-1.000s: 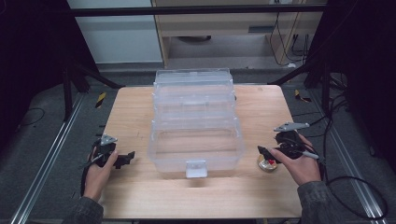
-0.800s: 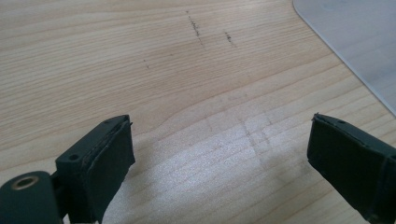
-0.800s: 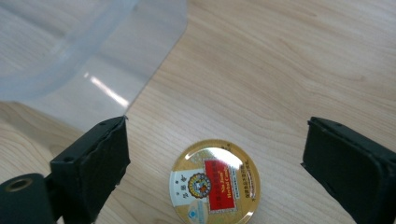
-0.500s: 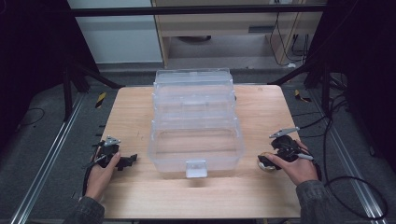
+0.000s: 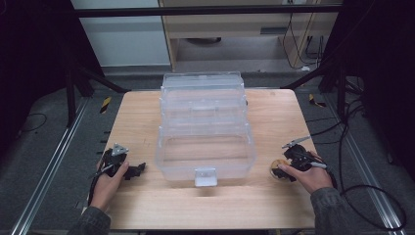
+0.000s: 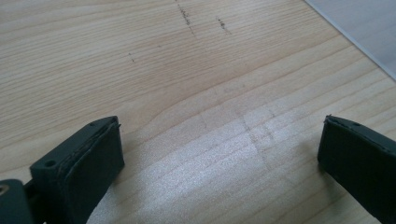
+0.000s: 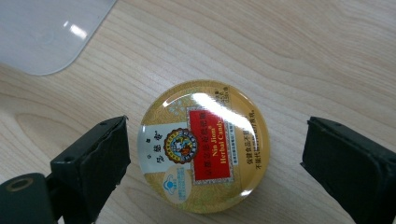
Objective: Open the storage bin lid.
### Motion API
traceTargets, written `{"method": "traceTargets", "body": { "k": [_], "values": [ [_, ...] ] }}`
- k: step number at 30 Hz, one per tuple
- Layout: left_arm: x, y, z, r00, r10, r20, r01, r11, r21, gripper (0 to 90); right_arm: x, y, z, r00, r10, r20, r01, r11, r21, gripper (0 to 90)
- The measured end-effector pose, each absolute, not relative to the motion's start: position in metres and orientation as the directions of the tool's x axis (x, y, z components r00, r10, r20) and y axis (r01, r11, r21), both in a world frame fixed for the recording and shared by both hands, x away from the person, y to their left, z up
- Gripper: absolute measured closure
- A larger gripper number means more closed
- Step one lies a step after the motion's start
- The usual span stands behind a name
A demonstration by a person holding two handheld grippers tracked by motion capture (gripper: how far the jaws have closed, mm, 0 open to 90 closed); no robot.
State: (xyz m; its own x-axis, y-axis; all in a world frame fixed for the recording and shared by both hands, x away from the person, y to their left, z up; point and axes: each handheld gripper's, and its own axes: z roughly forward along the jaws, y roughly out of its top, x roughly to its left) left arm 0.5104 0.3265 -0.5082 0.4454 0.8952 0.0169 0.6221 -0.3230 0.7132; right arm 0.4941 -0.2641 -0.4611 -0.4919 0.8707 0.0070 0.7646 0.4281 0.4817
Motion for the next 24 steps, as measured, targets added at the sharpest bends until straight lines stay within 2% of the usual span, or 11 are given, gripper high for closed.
{"method": "traceTargets", "body": {
  "k": [12, 17, 24],
  "values": [
    [0.511, 0.327, -0.508, 0.449, 0.894, 0.018, 0.621, -0.326, 0.713, 0.0, 0.504, -0.258, -0.478, -0.499, 0.866, 0.036, 0.791, 0.438, 0.427, 9.1],
    [0.511, 0.327, -0.508, 0.447, 0.894, 0.017, 0.623, -0.325, 0.712, 0.0, 0.506, -0.258, -0.48, -0.503, 0.864, 0.03, 0.791, 0.446, 0.418, 20.1],
    [0.511, 0.326, -0.508, 0.447, 0.894, 0.017, 0.623, -0.325, 0.712, 0.0, 0.505, -0.26, -0.479, -0.514, 0.857, 0.038, 0.786, 0.453, 0.422, 20.8]
  ]
}}
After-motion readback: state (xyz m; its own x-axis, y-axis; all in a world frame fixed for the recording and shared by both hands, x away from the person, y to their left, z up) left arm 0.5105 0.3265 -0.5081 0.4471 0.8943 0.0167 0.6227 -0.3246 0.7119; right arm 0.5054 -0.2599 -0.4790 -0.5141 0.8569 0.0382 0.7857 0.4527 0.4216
